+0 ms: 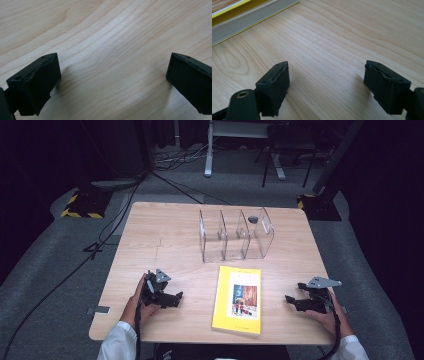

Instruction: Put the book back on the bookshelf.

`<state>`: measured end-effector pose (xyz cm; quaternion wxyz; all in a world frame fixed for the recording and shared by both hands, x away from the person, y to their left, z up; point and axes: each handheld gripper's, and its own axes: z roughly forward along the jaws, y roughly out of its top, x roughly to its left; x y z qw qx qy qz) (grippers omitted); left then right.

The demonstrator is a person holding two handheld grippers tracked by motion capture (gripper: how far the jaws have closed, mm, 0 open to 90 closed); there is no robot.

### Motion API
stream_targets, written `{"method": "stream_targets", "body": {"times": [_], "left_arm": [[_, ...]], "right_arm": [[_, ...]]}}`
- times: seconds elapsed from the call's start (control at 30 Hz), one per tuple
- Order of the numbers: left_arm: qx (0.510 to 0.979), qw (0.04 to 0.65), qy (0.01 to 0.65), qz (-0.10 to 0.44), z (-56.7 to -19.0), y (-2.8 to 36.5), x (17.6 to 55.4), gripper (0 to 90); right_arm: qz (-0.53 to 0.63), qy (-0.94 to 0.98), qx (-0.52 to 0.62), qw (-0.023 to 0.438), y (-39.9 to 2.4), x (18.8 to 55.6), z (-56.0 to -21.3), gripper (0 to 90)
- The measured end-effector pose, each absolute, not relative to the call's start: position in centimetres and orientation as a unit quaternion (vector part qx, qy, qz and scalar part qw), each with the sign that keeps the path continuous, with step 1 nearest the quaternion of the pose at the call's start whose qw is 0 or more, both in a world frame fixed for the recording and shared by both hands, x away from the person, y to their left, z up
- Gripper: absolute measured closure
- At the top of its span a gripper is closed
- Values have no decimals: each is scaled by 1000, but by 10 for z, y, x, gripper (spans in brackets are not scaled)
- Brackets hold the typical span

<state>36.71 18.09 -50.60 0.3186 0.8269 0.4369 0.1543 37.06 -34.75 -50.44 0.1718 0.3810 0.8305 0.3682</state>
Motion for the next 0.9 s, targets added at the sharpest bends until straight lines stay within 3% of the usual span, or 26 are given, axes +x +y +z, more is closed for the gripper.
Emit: {"method": "stream_targets", "body": {"times": [0.43, 0.9], "left_arm": [[857, 325, 375, 138, -506, 185, 339, 6], [881, 337, 313, 109, -506, 169, 320, 3]], "right_arm": [[351, 859, 342, 146, -341, 374, -500, 189], [319, 906, 254, 115, -288, 366, -491, 210]]}}
